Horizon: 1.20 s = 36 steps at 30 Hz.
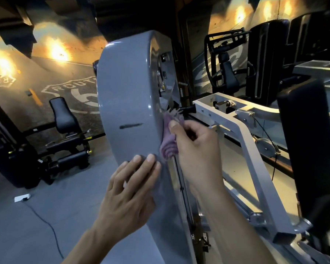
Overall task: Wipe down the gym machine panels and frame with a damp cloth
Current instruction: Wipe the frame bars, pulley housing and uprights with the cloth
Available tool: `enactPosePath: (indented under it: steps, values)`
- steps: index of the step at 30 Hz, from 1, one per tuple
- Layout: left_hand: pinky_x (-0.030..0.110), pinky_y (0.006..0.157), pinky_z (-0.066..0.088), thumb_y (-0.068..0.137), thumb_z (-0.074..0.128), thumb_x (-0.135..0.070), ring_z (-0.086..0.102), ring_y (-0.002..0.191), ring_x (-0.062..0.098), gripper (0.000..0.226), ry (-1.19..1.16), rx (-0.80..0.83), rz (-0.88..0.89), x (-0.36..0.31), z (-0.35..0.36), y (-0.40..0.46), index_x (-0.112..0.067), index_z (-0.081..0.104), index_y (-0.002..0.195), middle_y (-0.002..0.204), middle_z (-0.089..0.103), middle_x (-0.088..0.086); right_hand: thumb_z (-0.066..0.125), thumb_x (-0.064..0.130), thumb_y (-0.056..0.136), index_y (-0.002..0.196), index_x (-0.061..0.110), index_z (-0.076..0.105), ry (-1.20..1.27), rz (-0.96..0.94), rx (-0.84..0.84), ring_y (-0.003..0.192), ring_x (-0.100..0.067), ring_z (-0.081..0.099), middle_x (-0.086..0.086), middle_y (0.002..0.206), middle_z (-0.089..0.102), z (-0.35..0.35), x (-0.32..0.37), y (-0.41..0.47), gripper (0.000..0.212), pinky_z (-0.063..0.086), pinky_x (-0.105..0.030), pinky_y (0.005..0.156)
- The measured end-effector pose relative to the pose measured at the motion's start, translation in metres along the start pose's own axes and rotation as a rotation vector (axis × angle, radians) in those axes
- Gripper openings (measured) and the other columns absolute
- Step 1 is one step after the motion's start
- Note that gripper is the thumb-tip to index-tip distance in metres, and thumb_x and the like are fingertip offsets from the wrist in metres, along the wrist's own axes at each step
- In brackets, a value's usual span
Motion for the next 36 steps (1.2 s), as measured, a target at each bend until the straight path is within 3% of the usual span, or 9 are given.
enactPosePath:
  steps: [4,9,11,14,16,19,24,31,36]
  values:
    - [0.046,0.124,0.029,0.079,0.062,-0.011,0.025,0.156,0.026,0.083,0.021,0.007,-0.013,-0.002,0.0,0.002,-0.015,0.036,0.157,0.171,0.022,0.0,0.066,0.031,0.099,0.078,0.014,0.069,0.03,-0.005,0.038,0.062,-0.019,0.063,-0.002,0.066,0.068,-0.006,-0.014,-0.009,0.027,0.048,-0.033,0.056]
    - [0.048,0.12,0.035,0.085,0.062,-0.017,0.033,0.153,0.028,0.077,0.087,0.028,-0.059,-0.007,-0.006,0.005,-0.015,0.038,0.157,0.168,0.028,0.002,0.07,0.027,0.095,0.071,0.015,0.061,0.075,0.035,0.1,0.048,0.0,0.039,0.011,0.051,0.047,-0.016,-0.033,-0.02,0.028,0.031,-0.018,0.046]
    - [0.049,0.117,0.039,0.088,0.061,-0.018,0.038,0.15,0.03,0.074,0.143,0.032,-0.082,-0.01,-0.012,0.009,-0.015,0.037,0.158,0.165,0.034,0.005,0.07,0.03,0.097,0.07,0.015,0.061,0.069,-0.03,0.155,0.049,-0.002,0.044,0.011,0.053,0.05,-0.012,-0.021,-0.002,0.032,0.035,-0.019,0.047]
    - [0.049,0.117,0.04,0.083,0.068,-0.013,0.04,0.148,0.034,0.079,0.219,0.068,-0.161,-0.018,-0.023,0.021,-0.012,0.039,0.156,0.16,0.039,0.01,0.068,0.029,0.098,0.077,0.02,0.068,0.118,-0.11,0.219,0.061,-0.007,0.063,0.008,0.065,0.066,-0.002,0.008,0.033,0.022,0.049,-0.024,0.053]
    - [0.047,0.12,0.035,0.086,0.068,-0.013,0.036,0.151,0.033,0.08,0.232,0.092,-0.245,-0.02,-0.032,0.034,-0.011,0.035,0.158,0.165,0.032,0.008,0.069,0.025,0.097,0.082,0.022,0.07,0.176,-0.129,0.242,0.065,-0.003,0.067,0.009,0.069,0.07,0.001,0.019,0.047,0.016,0.048,-0.015,0.055]
    - [0.041,0.125,0.028,0.094,0.062,-0.017,0.03,0.155,0.029,0.074,0.233,0.119,-0.357,-0.015,-0.05,0.056,-0.008,0.029,0.16,0.171,0.023,0.005,0.07,0.02,0.094,0.085,0.023,0.07,0.262,-0.076,0.31,0.067,0.005,0.067,0.014,0.073,0.071,-0.005,0.013,0.037,0.009,0.047,-0.007,0.057]
    - [0.04,0.125,0.029,0.098,0.057,-0.019,0.03,0.155,0.028,0.068,0.222,0.172,-0.475,-0.005,-0.062,0.089,-0.002,0.03,0.158,0.17,0.025,0.01,0.073,0.023,0.09,0.09,0.025,0.069,0.355,0.039,0.42,0.075,-0.001,0.071,0.015,0.081,0.074,-0.011,0.002,0.024,0.005,0.052,-0.01,0.062]
    - [0.045,0.12,0.037,0.098,0.053,-0.02,0.036,0.152,0.025,0.061,0.204,0.172,-0.551,0.004,-0.071,0.112,-0.004,0.039,0.155,0.165,0.035,0.007,0.072,0.019,0.094,0.091,0.02,0.067,0.296,-0.299,0.356,0.073,0.008,0.066,0.016,0.077,0.068,0.005,0.048,0.082,0.006,0.045,-0.002,0.064]
    - [0.038,0.116,0.042,0.098,0.056,-0.019,0.045,0.146,0.024,0.055,0.17,0.098,-0.529,0.008,-0.071,0.113,-0.005,0.047,0.151,0.16,0.045,0.006,0.071,0.019,0.096,0.106,0.015,0.073,0.153,-0.577,0.399,0.092,-0.001,0.066,0.008,0.099,0.069,-0.006,0.023,0.031,0.011,0.052,-0.014,0.079]
Point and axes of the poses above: each hand's wrist, its own y-axis towards the middle knuckle, its own z-axis out of the palm, x = y × z, the point moved 4 cm from there along y, towards the middle knuckle
